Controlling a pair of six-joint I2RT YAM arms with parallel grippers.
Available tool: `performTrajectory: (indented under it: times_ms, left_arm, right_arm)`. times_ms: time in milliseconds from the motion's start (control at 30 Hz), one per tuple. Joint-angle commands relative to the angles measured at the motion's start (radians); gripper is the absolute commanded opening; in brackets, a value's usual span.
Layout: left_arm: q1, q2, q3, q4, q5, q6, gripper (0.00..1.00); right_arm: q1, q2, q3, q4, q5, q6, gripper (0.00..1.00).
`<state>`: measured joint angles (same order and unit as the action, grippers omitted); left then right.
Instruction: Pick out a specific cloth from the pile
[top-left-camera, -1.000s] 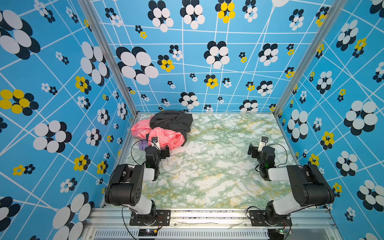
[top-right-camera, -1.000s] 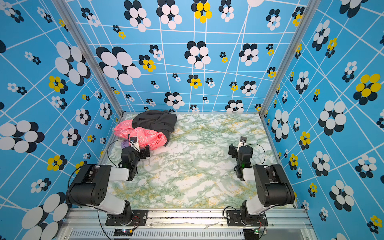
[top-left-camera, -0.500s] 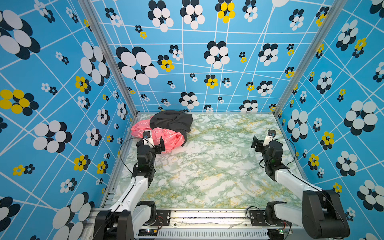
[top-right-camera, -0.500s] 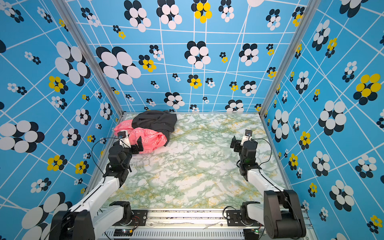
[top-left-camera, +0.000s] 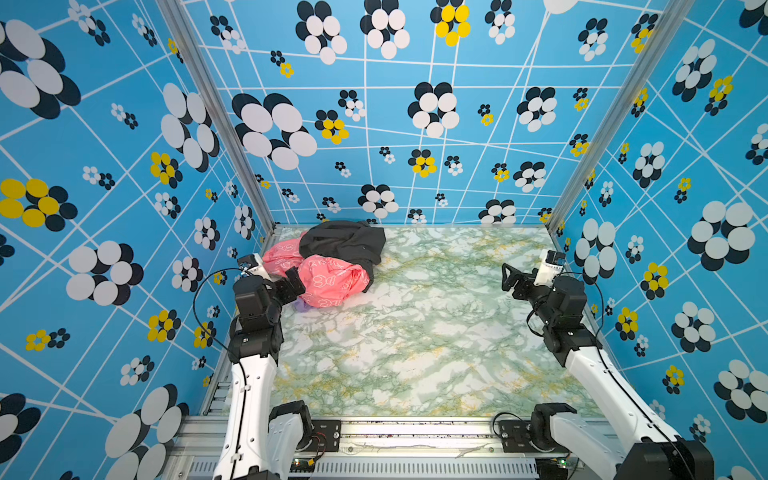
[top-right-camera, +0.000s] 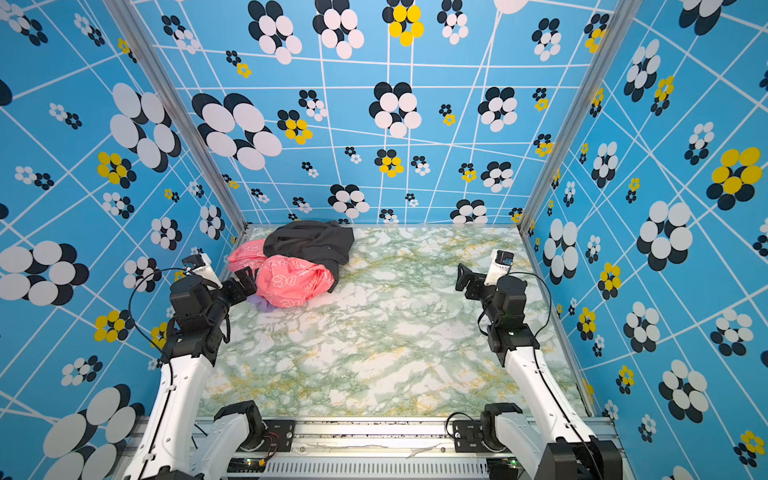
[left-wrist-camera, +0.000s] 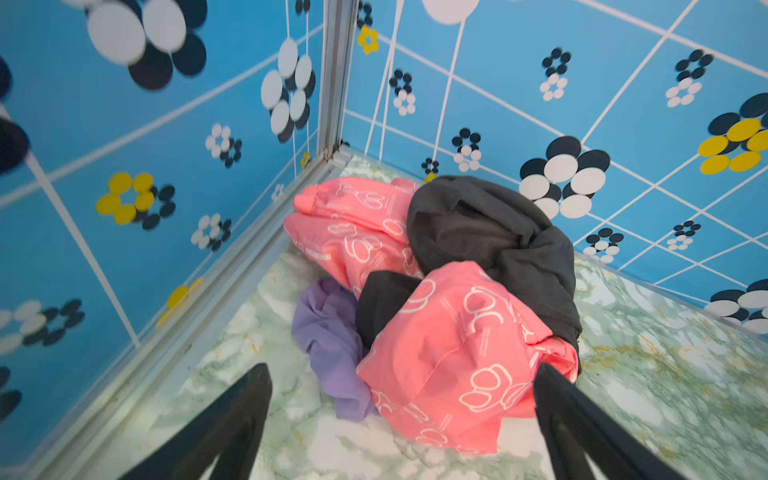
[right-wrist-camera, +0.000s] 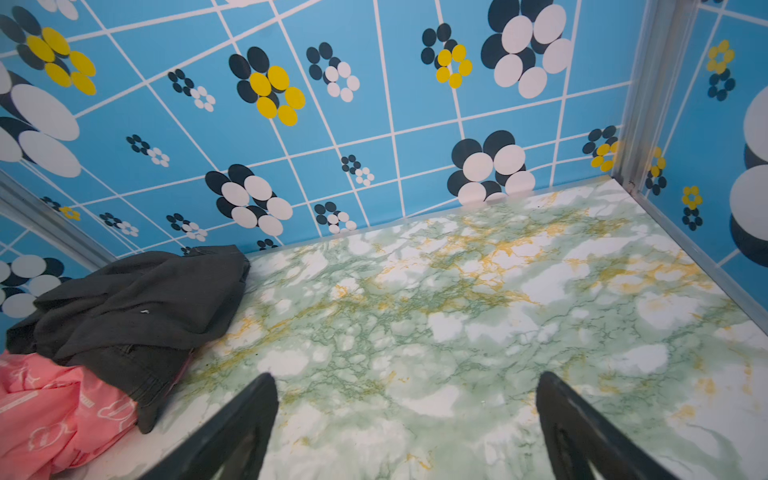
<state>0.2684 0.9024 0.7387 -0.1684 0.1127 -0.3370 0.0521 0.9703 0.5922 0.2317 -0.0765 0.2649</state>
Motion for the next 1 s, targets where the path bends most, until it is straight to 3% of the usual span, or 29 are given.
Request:
performTrajectory:
  times_ms: [0,367,667,967]
  left_arm:
    - [0.046,0.048,0.009,-0.080,0.120,-0.154,0.99]
    - [0.157,0.204,-0.032,0.000,0.200,-0.378,0.92]
    - [0.252,0.364,-0.018,0.038,0.309,-0.517,0.77]
    - [0.266,0.502,0.011,0.084,0.379,-0.619,0.70]
  right_arm:
    - [0.013,-0.029,0.019,-0.070,-0.082,0.021,0.99]
    - [0.072,-0.044,0.024,-0.091,-0.119,0.008,0.99]
    - [0.112,-0.029,0.031,-0.086,-0.126,0.004,0.99]
    - [0.115,-0.027,0.027,-0.086,-0.126,-0.004,0.99]
